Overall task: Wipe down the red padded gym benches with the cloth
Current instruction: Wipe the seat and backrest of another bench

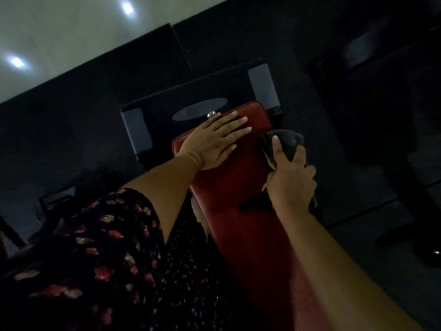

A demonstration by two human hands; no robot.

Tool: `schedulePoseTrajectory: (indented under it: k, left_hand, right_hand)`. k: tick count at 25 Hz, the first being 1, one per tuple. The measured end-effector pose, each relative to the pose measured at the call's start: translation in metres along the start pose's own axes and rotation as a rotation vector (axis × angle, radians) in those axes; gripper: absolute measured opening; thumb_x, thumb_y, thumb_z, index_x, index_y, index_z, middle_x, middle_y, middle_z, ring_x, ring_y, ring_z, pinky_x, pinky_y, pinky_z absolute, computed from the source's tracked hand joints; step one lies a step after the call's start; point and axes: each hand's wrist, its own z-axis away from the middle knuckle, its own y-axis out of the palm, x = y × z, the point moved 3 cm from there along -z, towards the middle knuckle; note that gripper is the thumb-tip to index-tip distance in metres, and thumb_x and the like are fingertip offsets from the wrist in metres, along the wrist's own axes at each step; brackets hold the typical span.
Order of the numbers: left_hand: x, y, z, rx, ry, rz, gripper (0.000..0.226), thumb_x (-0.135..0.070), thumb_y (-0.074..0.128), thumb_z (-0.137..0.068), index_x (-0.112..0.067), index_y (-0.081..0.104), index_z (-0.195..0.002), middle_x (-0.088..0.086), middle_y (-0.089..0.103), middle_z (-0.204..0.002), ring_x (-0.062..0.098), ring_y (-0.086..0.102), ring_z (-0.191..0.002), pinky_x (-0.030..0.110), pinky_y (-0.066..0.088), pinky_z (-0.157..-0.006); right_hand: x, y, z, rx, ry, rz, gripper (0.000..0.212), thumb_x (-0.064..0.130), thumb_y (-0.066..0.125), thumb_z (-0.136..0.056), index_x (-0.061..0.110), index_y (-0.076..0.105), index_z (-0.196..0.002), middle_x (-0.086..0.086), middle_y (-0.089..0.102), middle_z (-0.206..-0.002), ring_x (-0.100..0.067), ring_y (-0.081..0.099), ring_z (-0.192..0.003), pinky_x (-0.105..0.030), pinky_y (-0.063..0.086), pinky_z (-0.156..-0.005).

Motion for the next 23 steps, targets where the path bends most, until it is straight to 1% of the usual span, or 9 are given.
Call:
schedulePoseTrajectory:
  k: [3, 5, 8, 10, 12, 14, 18, 21, 23]
  left_hand:
    - [0.003, -0.001, 0.001, -0.039, -0.002, 0.03, 0.053, -0.032, 0.023, -0.103, -0.023, 0.024, -0.155, 0.004, 0.024, -0.161, 0.025, 0.016, -0.15, 0.045, 0.011, -0.123]
    - [0.002, 0.002, 0.001, -0.064, -0.001, 0.055, 0.052, -0.03, 0.024, -0.103, -0.021, 0.025, -0.155, 0.004, 0.024, -0.161, 0.025, 0.017, -0.15, 0.043, 0.01, -0.123]
    - [0.004, 0.005, -0.001, -0.111, 0.003, 0.061, 0.051, -0.027, 0.026, -0.103, -0.019, 0.029, -0.153, 0.005, 0.029, -0.159, 0.026, 0.022, -0.148, 0.044, 0.015, -0.122]
    - [0.006, 0.004, 0.0, -0.137, -0.002, 0.068, 0.05, -0.026, 0.027, -0.103, -0.019, 0.032, -0.152, 0.006, 0.031, -0.159, 0.027, 0.023, -0.148, 0.043, 0.015, -0.122]
    - [0.005, 0.004, 0.001, -0.148, -0.008, 0.083, 0.05, -0.026, 0.026, -0.103, -0.019, 0.033, -0.152, 0.005, 0.03, -0.159, 0.026, 0.022, -0.148, 0.042, 0.013, -0.122]
    - [0.005, 0.006, 0.0, -0.154, -0.005, 0.087, 0.05, -0.026, 0.027, -0.103, -0.02, 0.033, -0.152, 0.005, 0.03, -0.159, 0.026, 0.022, -0.149, 0.039, 0.01, -0.123]
    - [0.006, 0.005, 0.0, -0.183, -0.016, 0.072, 0.049, -0.025, 0.029, -0.103, -0.021, 0.033, -0.152, 0.005, 0.032, -0.158, 0.026, 0.023, -0.148, 0.035, 0.007, -0.123]
    - [0.008, 0.008, 0.0, -0.201, -0.015, 0.058, 0.049, -0.025, 0.029, -0.103, -0.02, 0.033, -0.152, 0.007, 0.033, -0.158, 0.026, 0.023, -0.148, 0.033, 0.004, -0.123]
    - [0.008, 0.008, 0.0, -0.217, 0.001, 0.05, 0.049, -0.024, 0.029, -0.103, -0.019, 0.034, -0.151, 0.008, 0.034, -0.157, 0.027, 0.024, -0.147, 0.032, 0.004, -0.123]
  right_hand:
    - [0.019, 0.006, 0.016, 0.02, 0.113, -0.12, 0.08, 0.026, 0.052, -0.096, 0.052, 0.0, -0.15, -0.011, 0.004, -0.16, -0.037, 0.042, -0.116, -0.043, 0.048, -0.086]
    - [0.035, 0.012, 0.03, 0.038, 0.083, -0.153, 0.08, 0.026, 0.051, -0.097, 0.052, -0.003, -0.15, -0.012, -0.001, -0.161, -0.037, 0.042, -0.116, -0.042, 0.048, -0.085]
    - [0.062, 0.031, 0.065, -0.003, -0.115, -0.117, 0.082, 0.029, 0.057, -0.093, 0.049, 0.002, -0.151, -0.015, 0.004, -0.16, -0.035, 0.047, -0.105, -0.041, 0.048, -0.076]
    - [0.078, 0.05, 0.092, -0.033, -0.224, -0.057, 0.088, 0.032, 0.071, -0.081, 0.044, 0.02, -0.152, -0.018, 0.02, -0.155, -0.034, 0.05, -0.09, -0.041, 0.048, -0.066]
    - [0.092, 0.068, 0.113, -0.036, -0.336, -0.024, 0.08, 0.031, 0.074, -0.074, 0.04, 0.039, -0.146, -0.018, 0.034, -0.147, -0.036, 0.052, -0.079, -0.041, 0.048, -0.059]
    - [0.102, 0.085, 0.131, -0.017, -0.459, 0.071, 0.072, 0.034, 0.071, -0.075, 0.038, 0.045, -0.143, -0.013, 0.037, -0.145, -0.038, 0.054, -0.081, -0.043, 0.05, -0.06]
    - [0.089, 0.104, 0.15, -0.004, -0.644, 0.218, 0.076, 0.045, 0.076, -0.07, 0.034, 0.05, -0.141, -0.008, 0.023, -0.147, -0.039, 0.051, -0.094, -0.046, 0.05, -0.065]
    - [0.058, 0.095, 0.14, -0.076, -0.567, 0.037, 0.066, 0.036, 0.078, -0.068, 0.04, 0.059, -0.131, -0.003, 0.035, -0.145, -0.039, 0.056, -0.092, -0.047, 0.051, -0.063]
    - [0.039, 0.084, 0.128, -0.158, -0.434, -0.039, 0.053, 0.031, 0.064, -0.077, 0.045, 0.059, -0.128, -0.004, 0.043, -0.143, -0.037, 0.058, -0.088, -0.046, 0.051, -0.062]
